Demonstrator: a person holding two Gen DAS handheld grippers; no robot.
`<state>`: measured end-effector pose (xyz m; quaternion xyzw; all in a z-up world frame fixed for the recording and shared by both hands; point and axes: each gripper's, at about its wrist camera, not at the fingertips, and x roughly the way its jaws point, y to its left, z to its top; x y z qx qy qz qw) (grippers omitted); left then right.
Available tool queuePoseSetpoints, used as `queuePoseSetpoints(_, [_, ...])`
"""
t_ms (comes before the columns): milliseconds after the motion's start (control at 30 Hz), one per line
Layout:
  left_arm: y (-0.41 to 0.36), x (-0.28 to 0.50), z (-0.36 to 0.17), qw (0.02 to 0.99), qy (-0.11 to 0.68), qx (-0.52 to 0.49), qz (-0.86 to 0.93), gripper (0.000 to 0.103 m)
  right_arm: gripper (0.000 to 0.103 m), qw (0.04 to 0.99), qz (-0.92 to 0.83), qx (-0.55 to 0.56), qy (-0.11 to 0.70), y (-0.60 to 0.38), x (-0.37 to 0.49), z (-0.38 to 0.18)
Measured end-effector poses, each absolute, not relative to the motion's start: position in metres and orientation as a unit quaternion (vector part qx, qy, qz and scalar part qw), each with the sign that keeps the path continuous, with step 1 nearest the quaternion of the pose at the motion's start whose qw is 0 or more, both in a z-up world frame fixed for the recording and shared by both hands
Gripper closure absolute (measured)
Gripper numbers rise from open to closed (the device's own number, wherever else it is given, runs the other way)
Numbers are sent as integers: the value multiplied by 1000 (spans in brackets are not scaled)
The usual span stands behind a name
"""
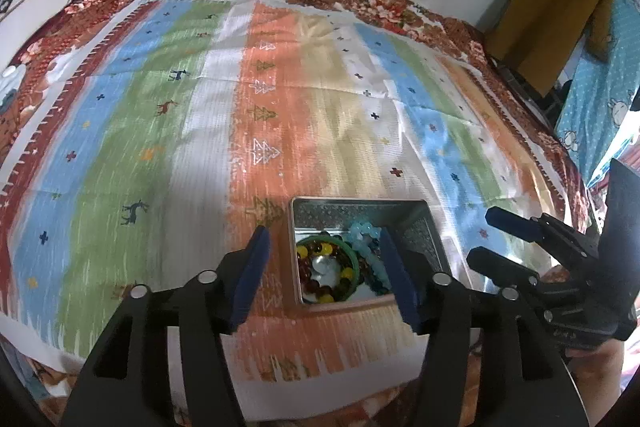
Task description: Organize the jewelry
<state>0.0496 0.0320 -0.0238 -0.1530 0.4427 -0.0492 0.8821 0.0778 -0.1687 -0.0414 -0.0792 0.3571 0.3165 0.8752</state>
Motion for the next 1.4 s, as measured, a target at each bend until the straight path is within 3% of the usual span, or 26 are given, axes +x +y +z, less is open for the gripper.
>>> queuePoseSetpoints(267, [19, 23, -16, 899, 415, -123, -58, 17, 18, 882, 308, -74, 348, -188, 68, -43])
queuePoseSetpoints(400, [8, 17, -15, 911, 401, -82, -47, 15, 7, 887, 306, -73, 338, -193, 62, -42])
queuePoseSetpoints(533, [-1, 6, -12, 925, 376, -48, -40, 6, 5, 892, 307, -73, 322, -198, 51, -40])
queuePoseSetpoints(1400, [-18, -13, -11, 943, 331, -12, -33, 6, 5, 902, 314, -55, 291, -208, 36, -44])
